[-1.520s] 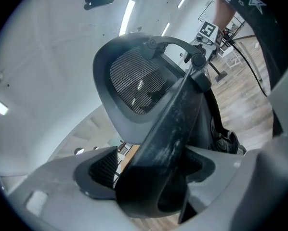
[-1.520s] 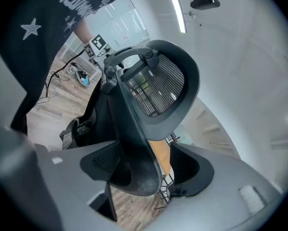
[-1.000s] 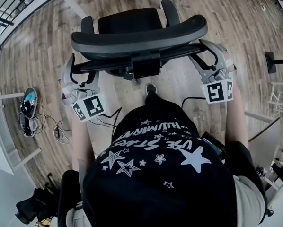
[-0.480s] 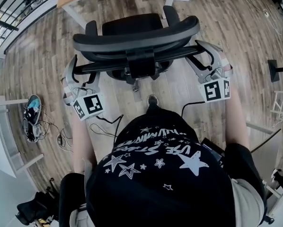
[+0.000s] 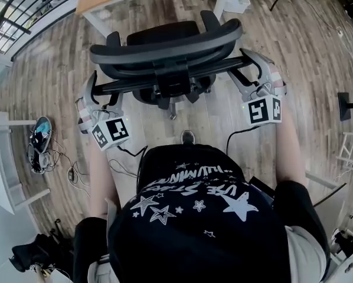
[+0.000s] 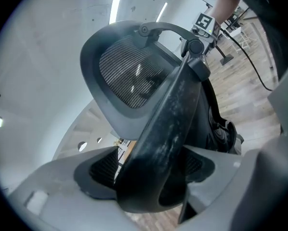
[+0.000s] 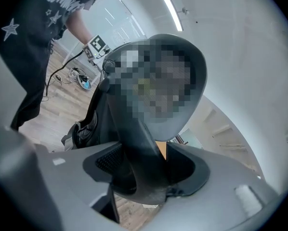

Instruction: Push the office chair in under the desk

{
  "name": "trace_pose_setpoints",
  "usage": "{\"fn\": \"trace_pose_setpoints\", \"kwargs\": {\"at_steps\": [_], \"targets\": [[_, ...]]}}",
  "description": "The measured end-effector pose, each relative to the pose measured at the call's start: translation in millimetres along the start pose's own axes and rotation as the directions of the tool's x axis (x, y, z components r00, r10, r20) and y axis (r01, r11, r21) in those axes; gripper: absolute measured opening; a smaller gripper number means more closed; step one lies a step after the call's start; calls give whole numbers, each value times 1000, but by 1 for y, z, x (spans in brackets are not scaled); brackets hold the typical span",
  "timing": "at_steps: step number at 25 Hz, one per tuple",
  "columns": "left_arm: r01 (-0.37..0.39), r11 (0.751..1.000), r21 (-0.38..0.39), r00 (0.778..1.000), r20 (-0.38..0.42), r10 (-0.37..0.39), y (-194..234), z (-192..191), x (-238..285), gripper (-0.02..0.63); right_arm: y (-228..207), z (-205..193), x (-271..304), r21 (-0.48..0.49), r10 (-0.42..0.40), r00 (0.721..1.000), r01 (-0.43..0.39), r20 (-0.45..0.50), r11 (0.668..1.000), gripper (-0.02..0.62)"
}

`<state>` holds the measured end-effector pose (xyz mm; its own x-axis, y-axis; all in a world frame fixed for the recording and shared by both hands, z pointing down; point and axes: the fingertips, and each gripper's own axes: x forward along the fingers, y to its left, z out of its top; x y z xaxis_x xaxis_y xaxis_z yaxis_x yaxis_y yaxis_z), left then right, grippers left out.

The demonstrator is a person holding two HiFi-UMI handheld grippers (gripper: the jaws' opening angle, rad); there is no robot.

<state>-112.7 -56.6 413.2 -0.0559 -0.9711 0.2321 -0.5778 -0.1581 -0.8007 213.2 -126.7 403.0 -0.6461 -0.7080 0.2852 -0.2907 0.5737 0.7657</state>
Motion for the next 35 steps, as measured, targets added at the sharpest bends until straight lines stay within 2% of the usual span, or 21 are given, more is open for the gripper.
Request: {"fn": "trace_pose_setpoints", "kwargs": {"at_steps": [5, 11, 23, 35], "targets": [[0, 1000, -8, 1000, -19, -1, 10, 0, 26, 388, -17, -6, 26, 5, -17, 1000, 17, 4, 1000, 281], [14, 1000, 25, 1000, -19, -13, 21, -18, 58, 388, -25, -4, 58, 3, -34, 999, 34, 10, 999, 282], [9, 1000, 13, 1000, 23, -9, 63, -39, 130, 390, -43, 5, 128, 10, -42, 999, 42, -7, 999, 281], [29, 999, 46, 995, 93, -33, 119, -63, 256, 391, -95, 0, 246, 37, -56, 994, 60, -91, 998, 282]]}}
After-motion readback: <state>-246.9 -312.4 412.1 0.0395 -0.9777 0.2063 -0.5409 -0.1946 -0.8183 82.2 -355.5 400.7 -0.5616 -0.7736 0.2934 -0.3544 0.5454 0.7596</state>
